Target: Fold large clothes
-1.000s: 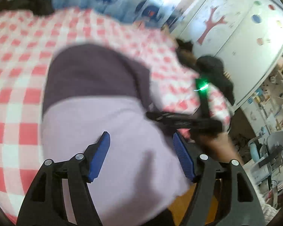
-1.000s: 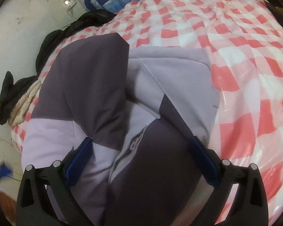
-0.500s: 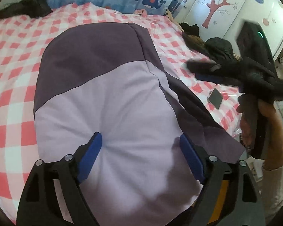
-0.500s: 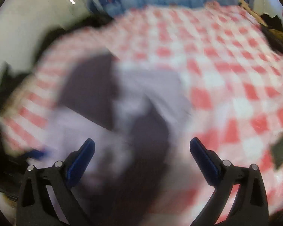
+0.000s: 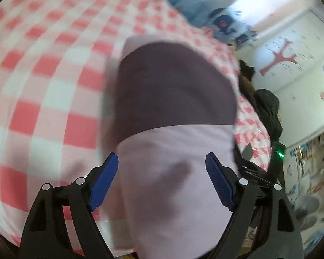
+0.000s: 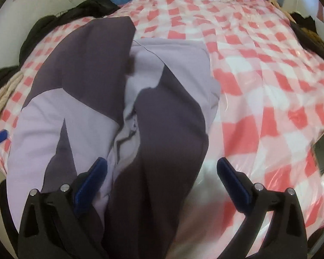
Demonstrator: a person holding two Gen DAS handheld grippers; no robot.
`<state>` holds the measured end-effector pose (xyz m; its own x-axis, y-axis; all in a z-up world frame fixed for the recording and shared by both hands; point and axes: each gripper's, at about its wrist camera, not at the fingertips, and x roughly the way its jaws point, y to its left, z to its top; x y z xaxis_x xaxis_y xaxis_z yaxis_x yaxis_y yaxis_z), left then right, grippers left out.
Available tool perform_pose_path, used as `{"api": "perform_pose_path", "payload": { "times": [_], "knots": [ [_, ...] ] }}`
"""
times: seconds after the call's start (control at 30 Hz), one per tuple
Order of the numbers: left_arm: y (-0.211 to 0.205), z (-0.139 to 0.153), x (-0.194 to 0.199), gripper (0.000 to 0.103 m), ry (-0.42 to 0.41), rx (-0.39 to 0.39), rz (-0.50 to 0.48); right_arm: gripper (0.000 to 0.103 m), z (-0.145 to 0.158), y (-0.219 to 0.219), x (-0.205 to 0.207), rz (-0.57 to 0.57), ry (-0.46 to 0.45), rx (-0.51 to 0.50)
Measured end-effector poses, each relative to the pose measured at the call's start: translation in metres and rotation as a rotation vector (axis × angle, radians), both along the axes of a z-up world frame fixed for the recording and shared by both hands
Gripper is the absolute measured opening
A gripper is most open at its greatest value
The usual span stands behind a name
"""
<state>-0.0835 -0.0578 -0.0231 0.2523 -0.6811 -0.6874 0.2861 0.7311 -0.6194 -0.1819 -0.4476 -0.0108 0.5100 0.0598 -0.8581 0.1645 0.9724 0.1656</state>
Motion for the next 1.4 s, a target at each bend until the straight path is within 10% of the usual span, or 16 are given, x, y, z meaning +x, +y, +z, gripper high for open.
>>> {"api": "perform_pose_path", "payload": {
  "times": [0.23,0.57,0.97,1.2,1.4],
  "knots": [
    [-0.026,-0.029,0.002,0.093,0.081,-0.073,-0.07,0.096,-0.022,-0.017,-0.002,-0.055,0.002,0.179],
    [-0.042,0.01,-0.023,0.091,-0.116,0.021,-0.075,0.097,-0.035,-0.012,-0.004,-0.011,-0.097,0.392],
    [0.133,0.077,0.004,0.087,-0.32,0.141,0.234,0.097,0.012,0.126,0.086,0.24,-0.254,0.509],
    [0.218,0.024,0.044,0.087,-0.255,0.289,0.388,0.098,-0.03,0.259,0.176,0.367,-0.185,0.476],
    [0.202,0.024,0.036,0.089,-0.358,0.355,0.372,0.098,-0.046,0.244,0.172,0.338,-0.109,0.443]
  ]
}}
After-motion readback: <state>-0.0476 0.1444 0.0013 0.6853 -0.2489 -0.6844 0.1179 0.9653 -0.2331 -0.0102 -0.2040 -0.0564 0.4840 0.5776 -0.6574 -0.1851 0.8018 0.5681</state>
